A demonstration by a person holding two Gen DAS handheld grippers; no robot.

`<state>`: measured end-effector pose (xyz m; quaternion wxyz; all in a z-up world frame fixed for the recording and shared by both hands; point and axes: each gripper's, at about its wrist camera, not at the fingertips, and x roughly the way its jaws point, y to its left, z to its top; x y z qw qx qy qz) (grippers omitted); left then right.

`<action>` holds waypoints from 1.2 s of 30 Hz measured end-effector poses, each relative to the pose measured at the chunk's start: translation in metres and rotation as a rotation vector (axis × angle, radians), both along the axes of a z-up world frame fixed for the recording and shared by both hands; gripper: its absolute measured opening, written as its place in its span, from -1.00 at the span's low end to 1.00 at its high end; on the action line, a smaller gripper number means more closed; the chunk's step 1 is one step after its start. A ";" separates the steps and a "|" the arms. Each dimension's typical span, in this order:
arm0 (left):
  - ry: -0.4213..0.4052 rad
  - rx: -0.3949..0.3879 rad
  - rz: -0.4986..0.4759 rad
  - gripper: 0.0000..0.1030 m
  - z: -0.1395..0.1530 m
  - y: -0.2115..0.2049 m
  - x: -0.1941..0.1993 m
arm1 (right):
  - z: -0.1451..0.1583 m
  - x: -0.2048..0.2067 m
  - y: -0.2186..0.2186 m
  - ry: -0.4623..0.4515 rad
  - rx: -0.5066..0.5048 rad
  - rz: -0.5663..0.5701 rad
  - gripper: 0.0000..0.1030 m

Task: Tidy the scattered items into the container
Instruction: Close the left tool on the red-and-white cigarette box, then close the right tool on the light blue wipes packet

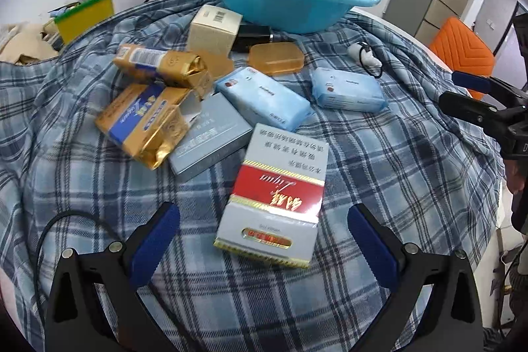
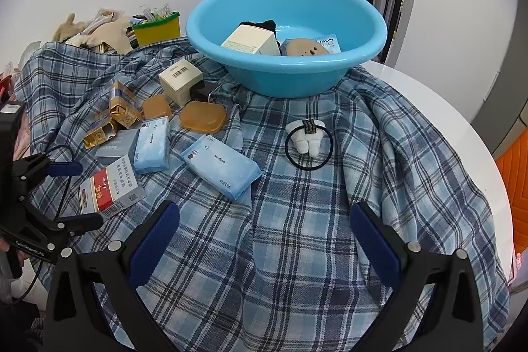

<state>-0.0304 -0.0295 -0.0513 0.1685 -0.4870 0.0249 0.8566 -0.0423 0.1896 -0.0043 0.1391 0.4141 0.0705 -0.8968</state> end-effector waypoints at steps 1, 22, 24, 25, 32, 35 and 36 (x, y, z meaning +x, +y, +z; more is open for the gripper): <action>0.012 -0.005 -0.005 1.00 0.000 0.003 0.000 | 0.000 0.000 0.001 -0.001 -0.002 -0.002 0.99; 0.059 -0.060 0.033 0.19 0.006 0.014 0.002 | -0.011 0.002 0.016 -0.028 -0.018 -0.042 0.99; 0.068 -0.057 0.043 0.19 0.008 0.014 0.003 | -0.010 0.003 0.017 -0.025 -0.026 -0.045 0.99; 0.072 -0.058 0.050 0.18 0.010 0.014 0.003 | -0.010 0.004 0.017 -0.024 -0.030 -0.047 0.99; 0.060 0.022 0.094 0.17 0.010 0.010 0.001 | -0.015 0.003 0.010 -0.040 -0.034 -0.024 0.99; 0.060 0.015 0.093 0.16 0.008 0.010 0.002 | -0.014 -0.004 0.002 -0.030 -0.015 0.007 0.99; 0.061 0.008 0.092 0.16 0.007 0.010 0.003 | -0.013 -0.008 -0.001 -0.022 -0.002 0.013 0.99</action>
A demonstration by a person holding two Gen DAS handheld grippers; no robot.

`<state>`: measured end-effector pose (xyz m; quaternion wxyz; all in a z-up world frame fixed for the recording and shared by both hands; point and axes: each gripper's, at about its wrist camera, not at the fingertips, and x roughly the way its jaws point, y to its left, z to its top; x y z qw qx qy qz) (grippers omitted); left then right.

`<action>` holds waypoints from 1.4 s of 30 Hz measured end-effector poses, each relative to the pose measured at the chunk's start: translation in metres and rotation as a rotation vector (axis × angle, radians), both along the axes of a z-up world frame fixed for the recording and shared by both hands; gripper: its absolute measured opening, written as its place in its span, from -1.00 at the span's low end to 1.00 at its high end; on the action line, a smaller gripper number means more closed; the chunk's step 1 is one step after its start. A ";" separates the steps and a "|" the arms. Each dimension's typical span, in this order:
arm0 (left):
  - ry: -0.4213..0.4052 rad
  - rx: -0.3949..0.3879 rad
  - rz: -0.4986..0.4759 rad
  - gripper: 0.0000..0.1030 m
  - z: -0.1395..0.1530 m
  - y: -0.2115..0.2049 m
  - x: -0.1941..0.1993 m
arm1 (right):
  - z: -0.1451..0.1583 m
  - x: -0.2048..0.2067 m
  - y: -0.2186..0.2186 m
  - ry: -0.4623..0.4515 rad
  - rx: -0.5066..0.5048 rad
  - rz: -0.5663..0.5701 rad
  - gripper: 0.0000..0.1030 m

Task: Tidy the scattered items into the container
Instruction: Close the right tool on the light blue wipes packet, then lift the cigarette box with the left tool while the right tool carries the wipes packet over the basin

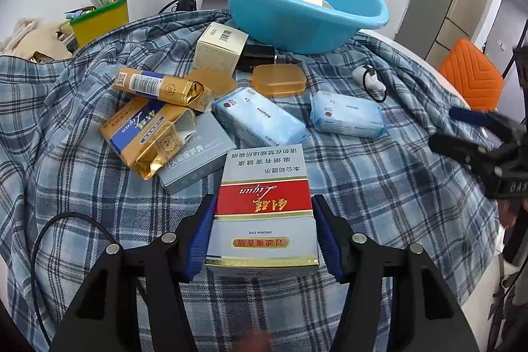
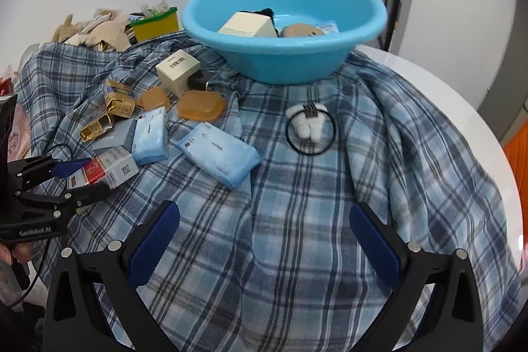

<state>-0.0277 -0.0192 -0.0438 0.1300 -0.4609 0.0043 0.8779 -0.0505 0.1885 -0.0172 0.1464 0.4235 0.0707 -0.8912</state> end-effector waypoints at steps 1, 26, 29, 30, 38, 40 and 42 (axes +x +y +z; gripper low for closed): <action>-0.001 -0.007 -0.010 0.16 -0.001 0.001 0.001 | 0.001 -0.004 -0.003 0.006 0.009 0.009 0.99; -0.004 -0.039 -0.043 0.14 -0.009 0.002 0.002 | -0.047 -0.068 -0.056 -0.116 0.075 0.228 -0.23; -0.004 -0.038 -0.042 0.14 -0.009 0.003 0.002 | -0.044 -0.057 -0.056 -0.094 0.108 0.231 -0.25; -0.004 -0.035 -0.041 0.14 -0.009 0.003 0.002 | -0.042 -0.053 -0.055 -0.083 0.104 0.225 -0.25; 0.040 -0.053 -0.002 0.14 -0.005 0.008 0.003 | -0.029 -0.014 -0.028 -0.095 -0.006 0.105 -0.25; 0.045 -0.037 0.007 0.14 -0.004 0.010 0.004 | -0.026 -0.001 -0.018 -0.072 -0.054 0.052 -0.25; 0.064 -0.055 0.019 0.14 -0.004 0.013 0.006 | -0.023 0.012 -0.008 -0.042 -0.118 -0.020 -0.25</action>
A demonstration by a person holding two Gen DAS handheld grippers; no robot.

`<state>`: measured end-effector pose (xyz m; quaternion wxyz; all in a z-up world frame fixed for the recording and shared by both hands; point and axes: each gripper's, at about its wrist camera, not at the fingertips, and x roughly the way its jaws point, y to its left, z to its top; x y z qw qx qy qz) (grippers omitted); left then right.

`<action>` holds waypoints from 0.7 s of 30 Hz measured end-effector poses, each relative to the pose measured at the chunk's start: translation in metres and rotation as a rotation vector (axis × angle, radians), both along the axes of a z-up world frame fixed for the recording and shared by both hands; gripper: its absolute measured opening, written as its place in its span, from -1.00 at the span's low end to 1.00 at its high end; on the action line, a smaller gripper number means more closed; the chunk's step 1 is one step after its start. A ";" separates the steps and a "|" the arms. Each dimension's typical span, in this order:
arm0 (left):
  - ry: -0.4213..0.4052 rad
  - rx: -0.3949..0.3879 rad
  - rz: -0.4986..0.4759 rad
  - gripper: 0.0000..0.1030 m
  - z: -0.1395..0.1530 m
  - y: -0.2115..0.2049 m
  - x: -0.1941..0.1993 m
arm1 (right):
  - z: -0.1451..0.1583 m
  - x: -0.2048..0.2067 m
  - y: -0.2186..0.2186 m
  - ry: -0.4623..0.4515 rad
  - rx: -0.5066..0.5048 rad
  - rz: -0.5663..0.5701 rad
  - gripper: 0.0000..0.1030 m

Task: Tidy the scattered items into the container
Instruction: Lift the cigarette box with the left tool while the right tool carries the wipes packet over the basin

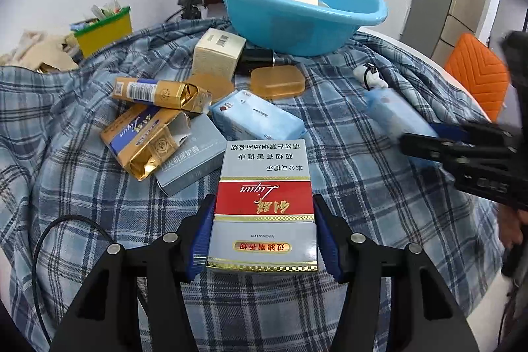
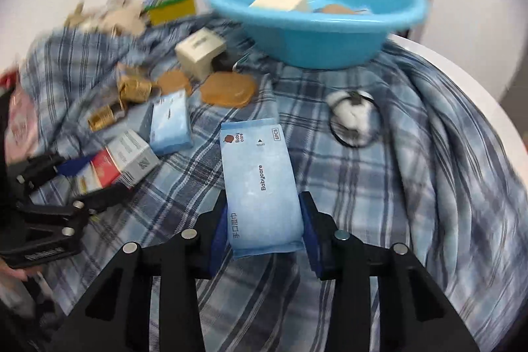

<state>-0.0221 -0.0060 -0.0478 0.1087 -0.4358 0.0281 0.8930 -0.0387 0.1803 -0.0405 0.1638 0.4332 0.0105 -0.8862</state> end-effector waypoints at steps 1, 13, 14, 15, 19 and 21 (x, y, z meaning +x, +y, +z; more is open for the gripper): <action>0.006 -0.006 0.003 0.14 -0.001 0.003 0.001 | 0.001 0.007 0.003 0.020 -0.021 -0.025 -0.25; 0.059 -0.009 -0.025 0.14 0.021 0.020 0.003 | 0.002 0.017 0.019 0.045 -0.017 -0.113 -0.25; 0.070 -0.008 -0.026 0.14 0.027 0.021 0.002 | 0.008 0.016 0.020 0.062 -0.020 -0.116 -0.25; 0.085 -0.007 -0.028 0.14 0.034 0.021 0.001 | 0.016 0.016 0.022 0.081 -0.025 -0.118 -0.25; 0.167 0.007 -0.038 0.14 0.070 0.027 -0.004 | 0.057 0.018 0.027 0.181 -0.046 -0.128 -0.25; 0.205 0.021 -0.046 0.14 0.090 0.030 -0.007 | 0.082 0.021 0.027 0.246 -0.049 -0.133 -0.25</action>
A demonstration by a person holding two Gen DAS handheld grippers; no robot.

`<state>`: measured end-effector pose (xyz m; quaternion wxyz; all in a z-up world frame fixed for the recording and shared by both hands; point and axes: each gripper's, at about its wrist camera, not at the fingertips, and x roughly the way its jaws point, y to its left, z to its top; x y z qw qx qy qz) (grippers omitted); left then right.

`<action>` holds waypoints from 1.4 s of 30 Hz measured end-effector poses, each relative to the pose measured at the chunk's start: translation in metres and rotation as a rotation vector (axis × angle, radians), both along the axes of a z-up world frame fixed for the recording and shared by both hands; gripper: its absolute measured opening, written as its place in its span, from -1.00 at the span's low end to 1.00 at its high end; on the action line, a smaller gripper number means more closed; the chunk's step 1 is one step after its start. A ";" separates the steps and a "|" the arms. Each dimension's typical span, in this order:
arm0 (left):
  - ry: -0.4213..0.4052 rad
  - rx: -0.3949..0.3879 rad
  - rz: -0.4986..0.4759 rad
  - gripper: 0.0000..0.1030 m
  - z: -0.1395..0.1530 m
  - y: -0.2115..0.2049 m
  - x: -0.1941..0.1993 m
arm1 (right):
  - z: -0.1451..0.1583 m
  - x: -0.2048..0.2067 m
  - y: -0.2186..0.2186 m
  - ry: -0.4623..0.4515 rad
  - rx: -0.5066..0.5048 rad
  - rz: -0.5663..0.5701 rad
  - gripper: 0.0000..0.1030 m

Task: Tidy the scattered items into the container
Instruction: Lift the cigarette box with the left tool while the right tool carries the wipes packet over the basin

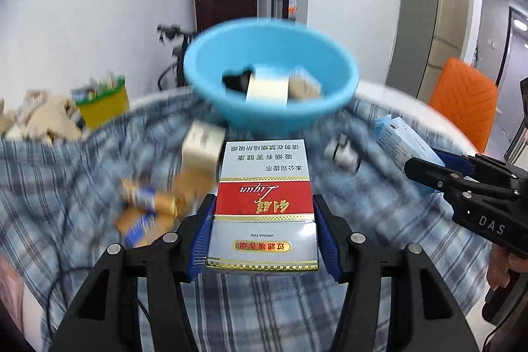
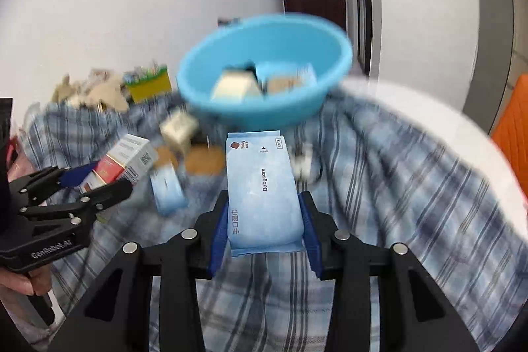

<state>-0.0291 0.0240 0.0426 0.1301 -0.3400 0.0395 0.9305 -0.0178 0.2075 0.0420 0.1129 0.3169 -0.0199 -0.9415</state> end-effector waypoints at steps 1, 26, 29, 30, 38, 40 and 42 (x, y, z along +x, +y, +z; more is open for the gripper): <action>0.023 0.015 -0.007 0.14 0.016 0.002 -0.002 | 0.012 0.001 -0.001 0.031 0.001 -0.003 -0.25; 0.245 0.093 -0.069 0.14 0.101 0.016 0.042 | 0.090 0.047 -0.004 0.266 -0.013 -0.011 -0.25; 0.245 0.093 -0.057 0.14 0.098 0.015 0.038 | 0.090 0.048 -0.001 0.268 -0.013 -0.008 -0.25; 0.243 0.094 -0.058 0.14 0.096 0.014 0.036 | 0.091 0.049 -0.001 0.271 -0.007 -0.007 -0.25; 0.221 0.183 -0.079 0.14 0.087 0.013 -0.016 | 0.092 0.016 0.002 0.277 0.002 -0.029 -0.25; 0.213 0.184 -0.072 0.14 0.083 0.015 -0.034 | 0.091 0.003 -0.001 0.288 0.049 -0.057 -0.25; 0.199 0.188 -0.066 0.14 0.081 0.015 -0.049 | 0.086 -0.018 0.001 0.272 0.065 -0.084 -0.25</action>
